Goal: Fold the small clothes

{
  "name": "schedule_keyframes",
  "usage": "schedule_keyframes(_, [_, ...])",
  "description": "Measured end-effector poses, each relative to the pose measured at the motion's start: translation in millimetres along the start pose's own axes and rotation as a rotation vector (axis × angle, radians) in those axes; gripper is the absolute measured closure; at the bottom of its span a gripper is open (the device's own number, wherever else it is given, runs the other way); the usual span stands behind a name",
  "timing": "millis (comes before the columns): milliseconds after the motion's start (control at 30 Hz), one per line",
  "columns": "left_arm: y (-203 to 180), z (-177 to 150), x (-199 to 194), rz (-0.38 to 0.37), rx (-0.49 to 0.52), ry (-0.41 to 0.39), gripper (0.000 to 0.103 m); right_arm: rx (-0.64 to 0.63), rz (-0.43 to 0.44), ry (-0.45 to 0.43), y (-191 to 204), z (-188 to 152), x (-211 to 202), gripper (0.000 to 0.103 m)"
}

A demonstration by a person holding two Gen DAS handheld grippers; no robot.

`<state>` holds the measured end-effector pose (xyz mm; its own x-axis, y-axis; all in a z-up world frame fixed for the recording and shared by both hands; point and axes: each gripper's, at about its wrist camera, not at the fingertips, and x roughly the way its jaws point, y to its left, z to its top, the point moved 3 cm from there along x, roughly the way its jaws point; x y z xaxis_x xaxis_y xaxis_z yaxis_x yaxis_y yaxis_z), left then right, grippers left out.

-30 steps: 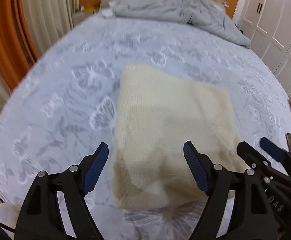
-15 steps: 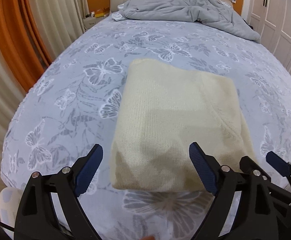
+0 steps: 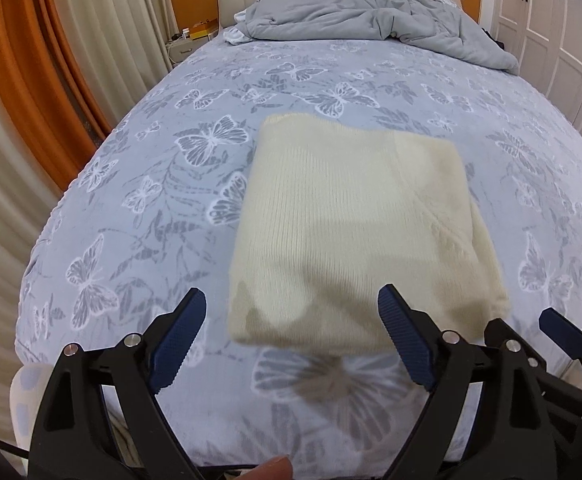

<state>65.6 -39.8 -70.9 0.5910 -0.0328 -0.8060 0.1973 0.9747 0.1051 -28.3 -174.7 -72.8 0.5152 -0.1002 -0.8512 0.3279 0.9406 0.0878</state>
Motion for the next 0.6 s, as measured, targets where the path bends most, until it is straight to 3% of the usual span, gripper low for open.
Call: schedule_keyframes(600, [0.8, -3.3, -9.2, 0.043, -0.010, -0.016, 0.019, 0.002, -0.017, -0.004, -1.2, -0.8, -3.9, 0.037])
